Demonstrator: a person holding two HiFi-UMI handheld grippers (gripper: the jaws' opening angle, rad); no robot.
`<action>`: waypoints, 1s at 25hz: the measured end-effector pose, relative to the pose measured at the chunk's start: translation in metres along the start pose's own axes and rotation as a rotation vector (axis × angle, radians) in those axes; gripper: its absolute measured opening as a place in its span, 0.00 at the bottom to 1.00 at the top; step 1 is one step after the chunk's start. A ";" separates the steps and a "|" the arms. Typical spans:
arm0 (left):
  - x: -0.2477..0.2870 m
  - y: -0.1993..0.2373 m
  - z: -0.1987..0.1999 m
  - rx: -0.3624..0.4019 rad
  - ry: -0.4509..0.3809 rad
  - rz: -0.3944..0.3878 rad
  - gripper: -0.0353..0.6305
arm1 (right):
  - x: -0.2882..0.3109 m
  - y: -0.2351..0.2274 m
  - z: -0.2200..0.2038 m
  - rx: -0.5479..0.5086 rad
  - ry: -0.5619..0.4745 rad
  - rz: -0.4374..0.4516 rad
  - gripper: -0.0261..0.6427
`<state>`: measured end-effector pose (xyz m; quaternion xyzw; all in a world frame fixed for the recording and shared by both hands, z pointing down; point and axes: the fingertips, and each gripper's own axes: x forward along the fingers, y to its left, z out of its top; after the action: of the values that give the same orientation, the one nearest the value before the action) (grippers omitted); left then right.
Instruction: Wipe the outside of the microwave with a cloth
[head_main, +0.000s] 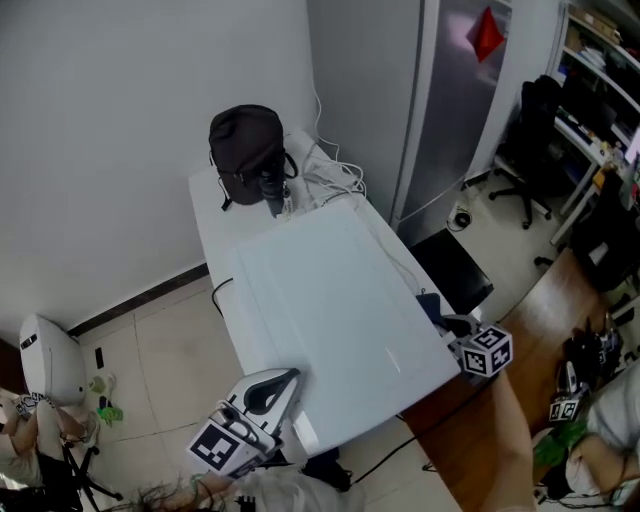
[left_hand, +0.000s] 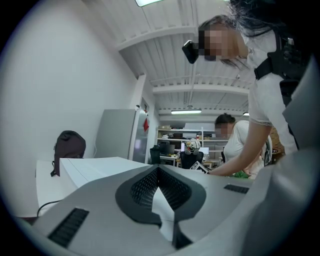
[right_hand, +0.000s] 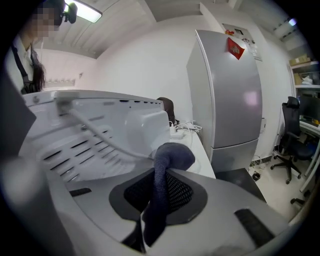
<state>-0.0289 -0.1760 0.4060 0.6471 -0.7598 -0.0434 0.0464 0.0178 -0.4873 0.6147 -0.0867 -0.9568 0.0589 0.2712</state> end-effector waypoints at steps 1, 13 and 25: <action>0.000 -0.001 0.000 0.001 0.003 -0.003 0.03 | -0.010 0.006 -0.007 0.000 0.010 -0.001 0.15; 0.008 -0.005 -0.006 0.070 0.051 0.038 0.03 | -0.104 0.073 -0.055 0.033 -0.003 -0.075 0.15; 0.033 -0.102 0.050 0.079 -0.105 -0.237 0.03 | -0.131 0.131 -0.071 0.053 -0.067 -0.104 0.15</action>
<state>0.0590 -0.2248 0.3437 0.7306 -0.6804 -0.0523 -0.0246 0.1822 -0.3807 0.5874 -0.0276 -0.9667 0.0729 0.2437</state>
